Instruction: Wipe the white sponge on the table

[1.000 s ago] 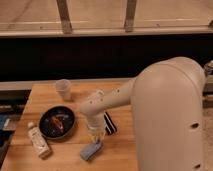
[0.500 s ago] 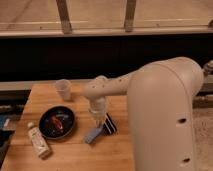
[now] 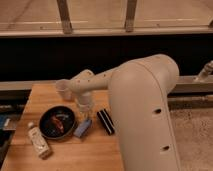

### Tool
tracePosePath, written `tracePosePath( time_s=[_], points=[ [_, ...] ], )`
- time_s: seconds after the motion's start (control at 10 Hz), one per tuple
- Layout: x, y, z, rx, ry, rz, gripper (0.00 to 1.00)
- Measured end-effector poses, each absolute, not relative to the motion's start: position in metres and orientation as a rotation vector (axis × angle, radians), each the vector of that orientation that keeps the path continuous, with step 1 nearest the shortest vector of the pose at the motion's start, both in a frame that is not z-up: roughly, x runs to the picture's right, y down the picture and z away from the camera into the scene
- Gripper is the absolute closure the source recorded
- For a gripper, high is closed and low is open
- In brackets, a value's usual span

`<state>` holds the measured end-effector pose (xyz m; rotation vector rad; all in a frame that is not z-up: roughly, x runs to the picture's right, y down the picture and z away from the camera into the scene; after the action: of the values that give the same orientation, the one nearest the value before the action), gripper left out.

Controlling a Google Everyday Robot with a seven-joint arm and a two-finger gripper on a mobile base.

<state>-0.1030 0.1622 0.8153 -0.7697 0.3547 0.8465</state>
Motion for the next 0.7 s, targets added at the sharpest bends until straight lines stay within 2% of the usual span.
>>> tracePosePath(
  time_s=[0.2,0.7],
  points=[
    [-0.1012,0.1618,0.8155,-0.769,0.355,0.85,0.84],
    [-0.103,0.1622,0.8151,-0.77,0.354,0.847,0.32]
  ],
)
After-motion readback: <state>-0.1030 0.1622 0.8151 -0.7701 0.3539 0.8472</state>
